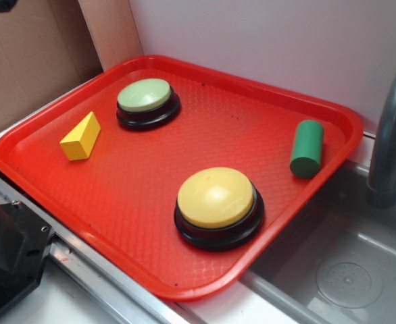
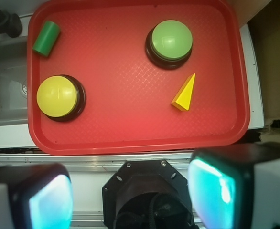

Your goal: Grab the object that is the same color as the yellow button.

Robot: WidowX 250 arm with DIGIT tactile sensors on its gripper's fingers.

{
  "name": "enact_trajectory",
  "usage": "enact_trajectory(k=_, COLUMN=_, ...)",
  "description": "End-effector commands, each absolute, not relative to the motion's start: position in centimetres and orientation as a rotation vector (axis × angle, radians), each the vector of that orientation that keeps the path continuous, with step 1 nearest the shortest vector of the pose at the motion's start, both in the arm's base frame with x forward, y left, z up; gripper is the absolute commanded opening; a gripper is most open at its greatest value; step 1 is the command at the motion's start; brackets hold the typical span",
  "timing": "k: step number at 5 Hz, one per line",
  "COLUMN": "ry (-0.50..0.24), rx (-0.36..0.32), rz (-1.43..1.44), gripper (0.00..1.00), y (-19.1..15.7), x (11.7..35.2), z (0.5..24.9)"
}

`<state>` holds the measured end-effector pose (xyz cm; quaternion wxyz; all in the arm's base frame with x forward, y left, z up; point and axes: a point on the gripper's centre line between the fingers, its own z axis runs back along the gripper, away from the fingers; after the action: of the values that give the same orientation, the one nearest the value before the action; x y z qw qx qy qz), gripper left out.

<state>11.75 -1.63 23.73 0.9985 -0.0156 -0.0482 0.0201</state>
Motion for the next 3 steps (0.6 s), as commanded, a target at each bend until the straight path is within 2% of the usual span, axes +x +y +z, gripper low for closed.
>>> enact_trajectory(k=1, ry=-0.096, rx=-0.031, rz=0.04, gripper=1.0, y=-1.6, x=11.7, z=23.7)
enact_trajectory(k=3, ry=-0.101, rx=-0.04, rz=0.293, gripper=1.0, y=0.5, x=12.6, z=19.8)
